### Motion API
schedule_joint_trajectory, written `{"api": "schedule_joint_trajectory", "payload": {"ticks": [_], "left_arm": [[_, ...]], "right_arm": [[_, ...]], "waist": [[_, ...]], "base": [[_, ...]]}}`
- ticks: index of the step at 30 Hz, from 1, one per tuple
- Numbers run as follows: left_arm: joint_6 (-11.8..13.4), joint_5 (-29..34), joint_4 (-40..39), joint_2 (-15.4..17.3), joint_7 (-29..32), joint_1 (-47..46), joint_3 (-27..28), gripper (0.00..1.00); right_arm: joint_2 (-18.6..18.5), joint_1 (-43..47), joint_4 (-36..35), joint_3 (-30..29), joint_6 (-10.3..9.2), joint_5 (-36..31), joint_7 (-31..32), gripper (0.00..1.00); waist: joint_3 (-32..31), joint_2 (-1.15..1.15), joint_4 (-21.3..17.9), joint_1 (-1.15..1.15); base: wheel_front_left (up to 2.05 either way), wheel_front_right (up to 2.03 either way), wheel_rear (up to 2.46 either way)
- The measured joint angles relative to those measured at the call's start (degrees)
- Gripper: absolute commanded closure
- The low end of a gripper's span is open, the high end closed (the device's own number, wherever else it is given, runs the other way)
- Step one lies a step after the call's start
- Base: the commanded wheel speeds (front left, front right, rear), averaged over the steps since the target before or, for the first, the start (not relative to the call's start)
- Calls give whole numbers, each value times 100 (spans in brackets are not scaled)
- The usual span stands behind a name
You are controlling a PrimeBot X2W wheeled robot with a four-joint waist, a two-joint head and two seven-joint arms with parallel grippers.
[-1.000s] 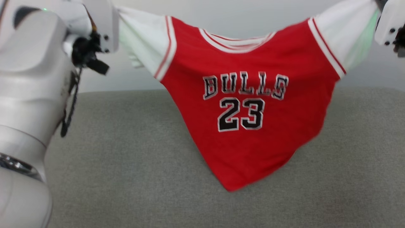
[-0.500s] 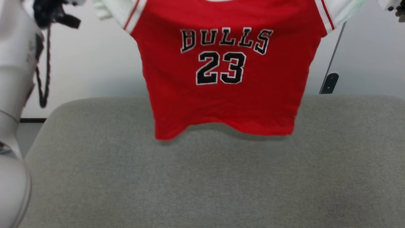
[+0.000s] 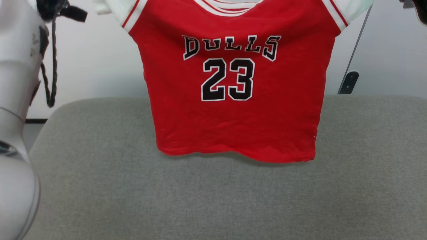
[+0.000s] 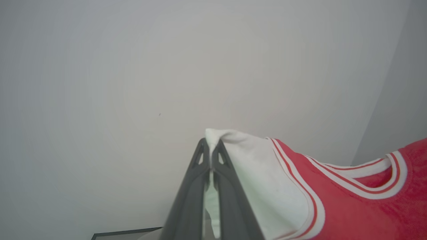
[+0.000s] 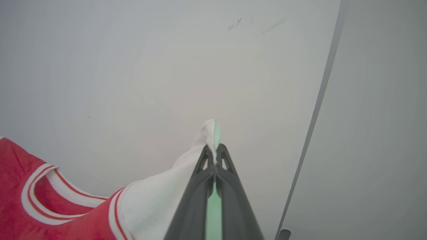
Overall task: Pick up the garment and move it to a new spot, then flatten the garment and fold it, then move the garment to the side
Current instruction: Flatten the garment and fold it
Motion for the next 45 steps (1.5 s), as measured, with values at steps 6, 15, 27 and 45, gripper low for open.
{"api": "schedule_joint_trajectory", "payload": {"ticks": [6, 15, 27, 45], "left_arm": [[124, 1, 70, -166, -108, -191, 0, 100], [299, 102, 52, -328, -682, -973, 0, 100], [555, 56, 88, -639, -1861, -1800, 253, 100], [471, -187, 154, -907, -2381, -2522, 541, 100]], "right_arm": [[167, -239, 168, -49, 0, 29, -80, 100], [148, -926, 282, -247, 0, -203, -857, 100], [-69, -1136, 318, -944, 0, -975, -2054, 100], [177, -984, -990, -3103, 0, -3055, -2092, 100]], "waist": [[223, 0, 7, 0], [891, 0, 31, 0], [2035, 0, 63, 0], [2887, 0, 162, 0]], "base": [[0, 0, 0], [0, 0, 0], [0, 0, 0], [0, 0, 0]]}}
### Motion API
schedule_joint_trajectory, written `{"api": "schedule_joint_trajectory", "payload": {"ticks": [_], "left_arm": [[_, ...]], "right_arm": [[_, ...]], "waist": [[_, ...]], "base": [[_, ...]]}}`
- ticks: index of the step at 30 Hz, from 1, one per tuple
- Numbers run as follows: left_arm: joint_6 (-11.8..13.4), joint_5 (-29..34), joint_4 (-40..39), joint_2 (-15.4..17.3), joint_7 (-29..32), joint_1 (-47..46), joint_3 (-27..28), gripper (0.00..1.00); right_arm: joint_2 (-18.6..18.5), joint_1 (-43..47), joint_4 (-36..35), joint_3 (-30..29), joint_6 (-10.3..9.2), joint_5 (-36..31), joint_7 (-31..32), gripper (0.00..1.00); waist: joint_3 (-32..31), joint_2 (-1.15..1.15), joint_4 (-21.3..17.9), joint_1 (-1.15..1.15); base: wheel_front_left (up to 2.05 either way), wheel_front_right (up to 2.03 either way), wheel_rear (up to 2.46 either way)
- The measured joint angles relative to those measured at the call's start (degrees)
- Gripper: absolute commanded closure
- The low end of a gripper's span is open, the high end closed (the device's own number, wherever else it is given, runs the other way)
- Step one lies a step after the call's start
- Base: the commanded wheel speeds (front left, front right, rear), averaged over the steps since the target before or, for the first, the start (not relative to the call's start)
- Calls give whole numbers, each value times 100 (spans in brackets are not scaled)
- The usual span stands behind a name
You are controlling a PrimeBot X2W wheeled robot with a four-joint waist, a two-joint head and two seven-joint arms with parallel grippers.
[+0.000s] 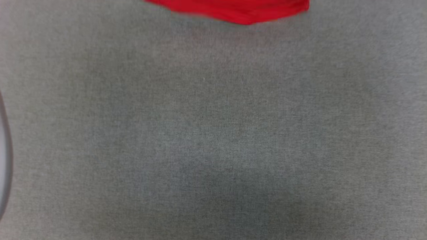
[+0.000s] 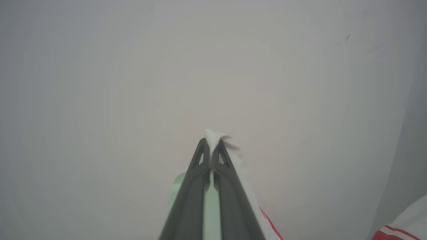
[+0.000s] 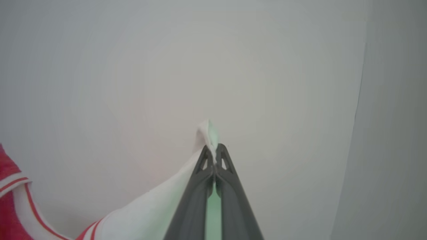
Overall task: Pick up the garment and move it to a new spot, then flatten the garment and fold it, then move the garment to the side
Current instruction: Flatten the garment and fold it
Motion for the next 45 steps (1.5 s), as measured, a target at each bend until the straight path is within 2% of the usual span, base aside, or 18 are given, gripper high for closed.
{"api": "schedule_joint_trajectory", "payload": {"ticks": [4, 11, 18, 24, 29, 34, 42, 45], "left_arm": [[-79, -23, 12, 89, 70, 80, -12, 100], [-227, -94, 51, 254, 255, 650, -49, 100], [-381, -188, 60, 240, 537, 1441, -120, 100], [-516, -204, 56, 125, 570, 2430, -332, 100], [-538, -187, -70, 152, 517, 3243, -490, 100], [-557, -417, -405, 361, 664, 4422, -575, 100], [-555, -723, -1162, 966, 636, 6159, -602, 100], [-409, -833, -1559, 1229, 593, 6822, -590, 100]], "right_arm": [[73, 37, -1, -86, 0, -145, -1, 100], [166, 284, 415, 208, 0, -118, 0, 100], [130, 640, 715, 969, 0, 511, 204, 100], [-114, 1458, 224, 1852, 0, 1528, 757, 100], [-639, 2563, -722, 2513, 0, 2713, 1391, 100], [-1236, 3894, -1775, 3018, 0, 3651, 1844, 100], [-2163, 5694, -3355, 3421, 0, 4487, 2414, 100], [-2562, 6245, -3871, 3471, 1, 4617, 2434, 100]], "waist": [[289, 0, 33, 0], [423, 0, 161, 0], [128, 0, 257, 0], [-287, 0, 341, 0], [-731, 0, 399, 0], [-1240, 0, 411, 0], [-2031, 0, 359, 0], [-2272, 0, 331, 0]], "base": [[0, 0, 0], [0, 0, 0], [0, 0, 0], [0, 0, 0], [0, 0, 0], [0, 0, 0], [0, 0, 0], [0, 0, 0]]}}
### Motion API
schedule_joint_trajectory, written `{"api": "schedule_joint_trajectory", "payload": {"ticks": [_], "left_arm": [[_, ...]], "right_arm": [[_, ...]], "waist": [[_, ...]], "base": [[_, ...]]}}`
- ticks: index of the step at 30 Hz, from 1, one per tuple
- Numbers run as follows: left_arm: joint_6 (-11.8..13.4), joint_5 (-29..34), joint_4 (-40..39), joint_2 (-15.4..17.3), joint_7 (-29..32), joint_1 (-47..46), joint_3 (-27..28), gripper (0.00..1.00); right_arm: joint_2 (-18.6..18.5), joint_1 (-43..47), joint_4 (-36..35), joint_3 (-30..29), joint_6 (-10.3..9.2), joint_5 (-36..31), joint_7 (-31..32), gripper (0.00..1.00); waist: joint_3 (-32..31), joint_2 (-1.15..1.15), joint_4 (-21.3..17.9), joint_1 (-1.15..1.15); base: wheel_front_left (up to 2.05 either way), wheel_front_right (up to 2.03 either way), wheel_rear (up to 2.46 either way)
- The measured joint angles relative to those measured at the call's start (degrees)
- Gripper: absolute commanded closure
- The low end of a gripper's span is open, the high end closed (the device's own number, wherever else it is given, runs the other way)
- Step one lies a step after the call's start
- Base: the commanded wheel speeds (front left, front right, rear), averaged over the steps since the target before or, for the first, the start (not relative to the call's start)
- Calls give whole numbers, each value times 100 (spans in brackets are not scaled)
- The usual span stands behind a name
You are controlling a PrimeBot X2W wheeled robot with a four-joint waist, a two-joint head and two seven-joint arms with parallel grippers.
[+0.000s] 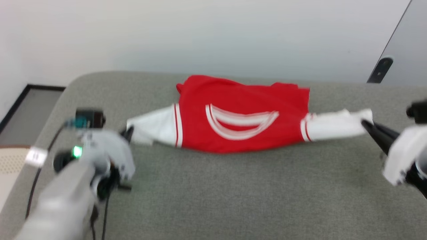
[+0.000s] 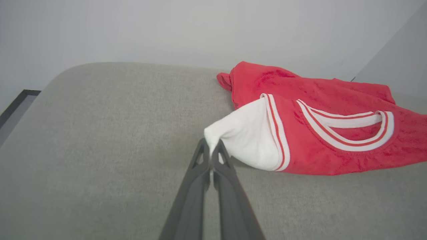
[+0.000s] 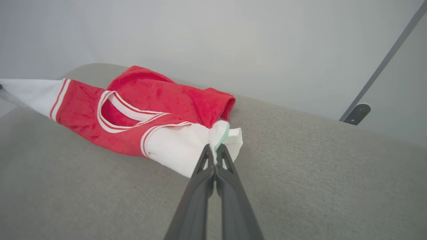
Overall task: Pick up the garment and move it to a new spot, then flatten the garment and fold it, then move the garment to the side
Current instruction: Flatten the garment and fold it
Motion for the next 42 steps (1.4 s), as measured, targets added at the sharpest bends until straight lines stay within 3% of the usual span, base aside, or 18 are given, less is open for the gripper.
{"api": "schedule_joint_trajectory", "payload": {"ticks": [2, 7, 11, 16, 23, 31, 42], "left_arm": [[134, -115, -353, 186, -18, 507, 37, 100], [654, -405, -1493, 658, 65, 1782, 81, 100], [1293, -621, -2509, 998, 137, 2663, 134, 100], [2045, -828, -3794, 1497, 287, 3524, 151, 100], [2820, -967, -4888, 2036, 535, 4233, 102, 100], [3263, -1017, -5058, 2081, 694, 4401, 34, 100], [3257, -939, -4782, 1853, 641, 4093, 83, 100]], "right_arm": [[-274, 342, -246, 20, -1, -148, -73, 100], [-556, 1201, -410, -176, -1, -146, -10, 100], [-569, 1678, -517, -358, -1, 23, 396, 100], [-558, 2248, -775, -530, -2, 378, 1377, 100], [-673, 2910, -1109, -993, -1, 468, 2245, 100], [-358, 3198, -1163, -1525, -1, -246, 2835, 100], [302, 3198, -1326, -2176, -1, -800, 3445, 100]], "waist": [[-133, 0, -15, 0], [-316, 0, -6, 0], [-277, 0, 30, 0], [-178, 0, 31, 0], [-64, 0, 52, 0], [29, 0, 5, 0], [189, 0, -105, 0]], "base": [[0, 0, 0], [0, 0, 0], [0, 0, 0], [0, 0, 0], [0, 0, 0], [0, 0, 0], [0, 0, 0]]}}
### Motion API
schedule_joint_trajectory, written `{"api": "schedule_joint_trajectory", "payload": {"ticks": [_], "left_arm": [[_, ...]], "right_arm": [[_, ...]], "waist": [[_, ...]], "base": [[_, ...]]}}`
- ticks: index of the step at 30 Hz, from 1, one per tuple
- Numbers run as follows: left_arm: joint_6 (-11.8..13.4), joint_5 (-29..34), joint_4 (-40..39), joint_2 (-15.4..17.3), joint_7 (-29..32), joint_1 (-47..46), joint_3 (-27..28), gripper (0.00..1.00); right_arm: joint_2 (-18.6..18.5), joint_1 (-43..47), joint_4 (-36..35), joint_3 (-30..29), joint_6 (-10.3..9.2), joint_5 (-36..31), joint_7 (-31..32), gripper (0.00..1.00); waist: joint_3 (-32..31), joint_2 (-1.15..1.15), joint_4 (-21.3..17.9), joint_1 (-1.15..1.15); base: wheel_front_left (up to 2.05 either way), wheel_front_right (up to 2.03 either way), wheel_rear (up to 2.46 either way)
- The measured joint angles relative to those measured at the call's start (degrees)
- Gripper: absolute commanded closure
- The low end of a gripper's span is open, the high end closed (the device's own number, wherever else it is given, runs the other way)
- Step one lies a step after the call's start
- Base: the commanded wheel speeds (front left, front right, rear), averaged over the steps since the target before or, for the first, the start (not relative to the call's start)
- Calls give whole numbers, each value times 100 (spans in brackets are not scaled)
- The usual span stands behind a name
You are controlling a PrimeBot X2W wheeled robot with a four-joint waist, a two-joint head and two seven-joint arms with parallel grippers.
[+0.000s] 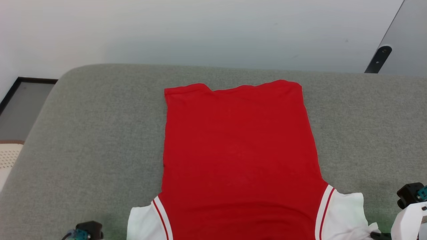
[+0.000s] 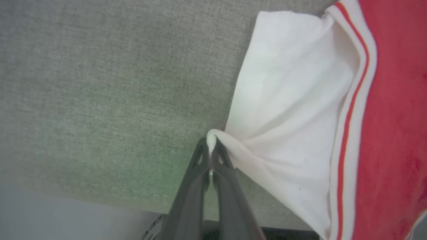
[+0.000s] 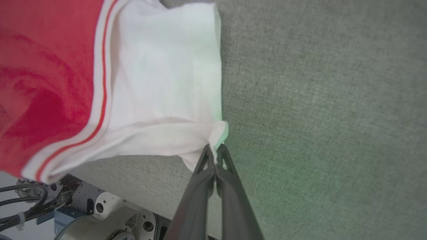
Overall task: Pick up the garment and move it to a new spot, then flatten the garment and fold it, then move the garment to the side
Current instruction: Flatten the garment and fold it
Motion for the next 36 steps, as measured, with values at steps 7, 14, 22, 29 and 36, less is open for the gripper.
{"api": "schedule_joint_trajectory", "payload": {"ticks": [7, 14, 22, 29, 36], "left_arm": [[-45, -2, 26, -48, 267, -220, -63, 100], [-54, -10, -45, -99, 479, -369, -129, 100], [-57, -12, -110, -165, 534, -345, -202, 100], [-85, -20, -132, -220, 542, -303, -232, 100], [-158, 26, -141, -304, 433, -308, -245, 100]], "right_arm": [[175, 46, -226, -268, 0, -164, 582, 100], [526, 37, -38, -525, 0, -488, 1174, 100], [926, -269, 464, -808, 0, -1083, 1749, 0], [888, -611, 215, -1001, -1, -1386, 2135, 0], [943, -697, -877, -1626, -1, -1260, 2192, 0]], "waist": [[36, 0, -66, 0], [46, 0, -127, 0], [-51, 0, -154, 0], [-134, 0, -138, 0], [-181, 0, -39, 0]], "base": [[0, 0, 0], [0, 0, 0], [0, 0, 0], [0, 0, 0], [0, 0, 0]]}}
